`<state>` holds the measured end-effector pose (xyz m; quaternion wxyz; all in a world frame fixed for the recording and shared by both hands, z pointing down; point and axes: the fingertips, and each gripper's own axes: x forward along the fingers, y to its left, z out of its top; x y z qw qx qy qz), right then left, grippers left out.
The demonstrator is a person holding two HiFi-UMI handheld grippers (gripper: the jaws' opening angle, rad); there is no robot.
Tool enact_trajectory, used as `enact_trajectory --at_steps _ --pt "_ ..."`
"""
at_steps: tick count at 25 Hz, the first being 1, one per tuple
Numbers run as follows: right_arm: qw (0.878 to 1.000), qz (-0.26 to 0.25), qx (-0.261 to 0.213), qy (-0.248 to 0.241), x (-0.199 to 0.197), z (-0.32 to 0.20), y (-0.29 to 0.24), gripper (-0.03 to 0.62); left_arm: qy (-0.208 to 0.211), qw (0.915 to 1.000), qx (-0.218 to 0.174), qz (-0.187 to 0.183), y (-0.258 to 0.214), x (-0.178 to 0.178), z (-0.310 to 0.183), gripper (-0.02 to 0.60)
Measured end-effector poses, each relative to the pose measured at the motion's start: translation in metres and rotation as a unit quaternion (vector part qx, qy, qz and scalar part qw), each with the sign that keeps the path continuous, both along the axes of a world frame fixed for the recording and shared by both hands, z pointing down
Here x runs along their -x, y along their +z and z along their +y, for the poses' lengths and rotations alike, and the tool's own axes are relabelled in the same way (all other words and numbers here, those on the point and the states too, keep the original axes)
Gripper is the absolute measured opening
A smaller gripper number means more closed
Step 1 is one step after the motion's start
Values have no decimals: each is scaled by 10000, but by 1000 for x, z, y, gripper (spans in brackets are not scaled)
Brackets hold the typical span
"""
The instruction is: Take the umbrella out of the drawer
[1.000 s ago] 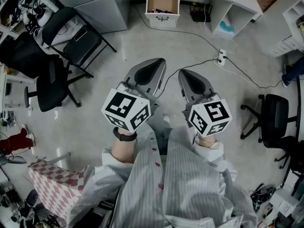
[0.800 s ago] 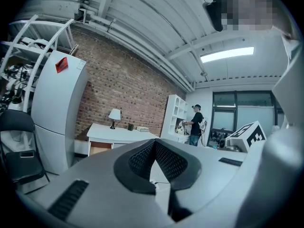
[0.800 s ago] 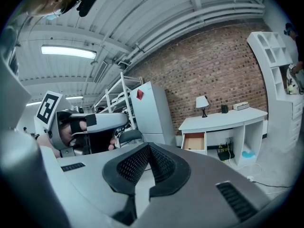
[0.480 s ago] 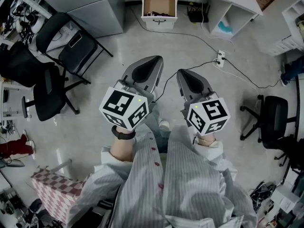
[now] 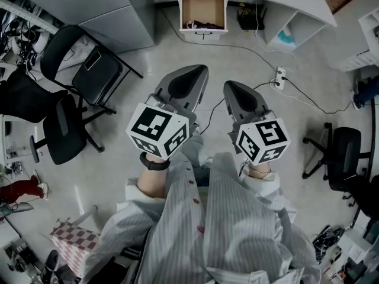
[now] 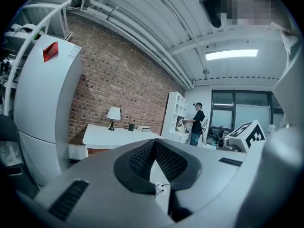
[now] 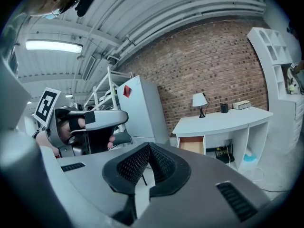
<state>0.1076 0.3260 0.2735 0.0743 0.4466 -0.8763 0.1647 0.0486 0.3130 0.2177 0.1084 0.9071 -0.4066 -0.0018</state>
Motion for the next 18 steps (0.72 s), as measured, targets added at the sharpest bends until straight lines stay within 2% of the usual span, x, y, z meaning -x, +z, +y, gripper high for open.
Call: enact_trajectory --at_steps 8,18 --pt "9999 42 5 126 37 -72 8 35 194 9998 3 68 7 34 -67 9" --pt "9996 94 101 264 51 -113 18 35 218 9997 80 43 17 55 -104 9"
